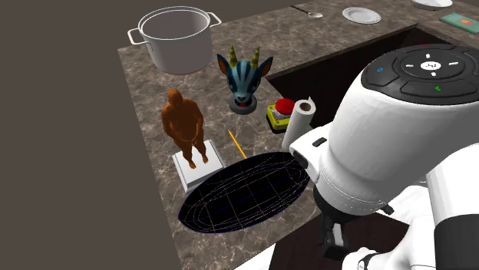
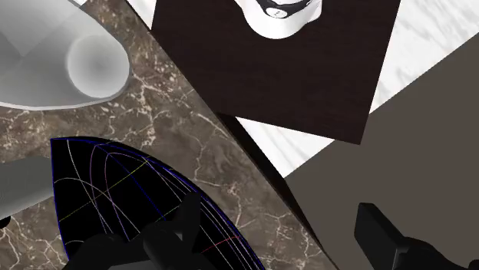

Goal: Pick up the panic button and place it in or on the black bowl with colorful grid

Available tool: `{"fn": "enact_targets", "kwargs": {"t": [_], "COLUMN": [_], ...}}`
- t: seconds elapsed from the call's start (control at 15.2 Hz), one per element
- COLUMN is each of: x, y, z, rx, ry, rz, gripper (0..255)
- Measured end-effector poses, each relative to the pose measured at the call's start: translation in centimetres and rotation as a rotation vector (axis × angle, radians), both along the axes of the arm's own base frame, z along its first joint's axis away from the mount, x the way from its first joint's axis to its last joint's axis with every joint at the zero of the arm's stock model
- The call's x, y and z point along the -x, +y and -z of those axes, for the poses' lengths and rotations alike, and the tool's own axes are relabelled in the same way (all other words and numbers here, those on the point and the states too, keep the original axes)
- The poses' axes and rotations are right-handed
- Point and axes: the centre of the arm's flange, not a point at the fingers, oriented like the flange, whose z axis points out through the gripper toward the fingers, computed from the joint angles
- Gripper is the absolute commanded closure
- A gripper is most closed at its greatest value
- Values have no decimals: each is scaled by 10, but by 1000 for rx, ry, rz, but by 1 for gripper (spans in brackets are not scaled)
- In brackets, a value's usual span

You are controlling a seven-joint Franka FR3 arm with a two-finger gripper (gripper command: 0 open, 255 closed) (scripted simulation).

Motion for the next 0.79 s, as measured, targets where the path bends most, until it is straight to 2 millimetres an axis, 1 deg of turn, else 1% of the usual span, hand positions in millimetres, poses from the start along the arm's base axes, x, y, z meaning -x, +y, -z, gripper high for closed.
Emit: {"fn": "enact_targets", "kwargs": {"t": [0.07, 0.13, 0.26, 0.46, 0.53, 0.79], "x": [0, -2, -14, -27, -31, -56], "y": [0, -6, -22, -57, -65, -114], "z": [0, 1, 3, 12, 14, 26], "rx": [0, 0, 3, 8, 9, 15], "ry": [0, 0, 3, 7, 8, 14], "rz": [0, -2, -8, -18, -23, -39], "gripper": [0, 0, 0, 0, 0, 0]}}
